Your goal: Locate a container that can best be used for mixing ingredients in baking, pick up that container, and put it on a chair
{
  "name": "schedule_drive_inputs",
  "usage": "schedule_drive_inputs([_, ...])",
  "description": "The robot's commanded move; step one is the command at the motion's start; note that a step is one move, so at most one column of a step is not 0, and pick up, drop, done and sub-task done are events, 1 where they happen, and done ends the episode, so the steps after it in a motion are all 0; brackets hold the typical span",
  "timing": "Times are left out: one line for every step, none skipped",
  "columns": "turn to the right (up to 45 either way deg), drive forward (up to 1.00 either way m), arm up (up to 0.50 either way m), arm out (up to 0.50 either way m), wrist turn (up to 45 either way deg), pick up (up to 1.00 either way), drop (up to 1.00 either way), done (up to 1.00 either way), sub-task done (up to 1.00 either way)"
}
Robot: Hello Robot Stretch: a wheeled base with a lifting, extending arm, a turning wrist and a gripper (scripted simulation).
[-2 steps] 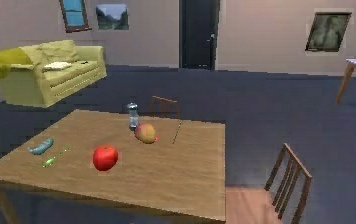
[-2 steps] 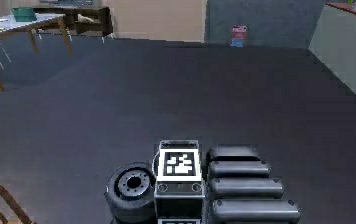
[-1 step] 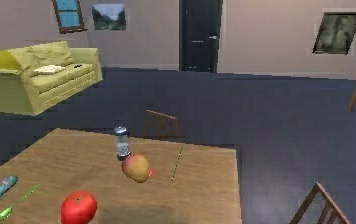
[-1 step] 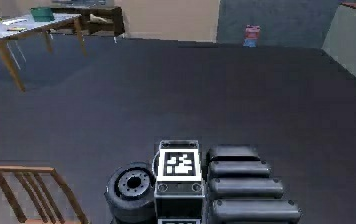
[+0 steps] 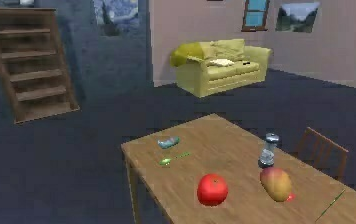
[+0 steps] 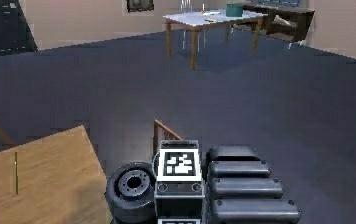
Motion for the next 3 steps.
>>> schedule_drive_inputs([-45.0,0.00,0.00,0.00,0.0,0.00,0.00,0.00,0.00])
schedule_drive_inputs([-33.0,0.00,0.00,0.00,0.0,0.00,0.00,0.00,0.00])
schedule_drive_inputs([0.0,0.00,0.00,0.24,0.0,0.00,0.00,0.00,0.00])
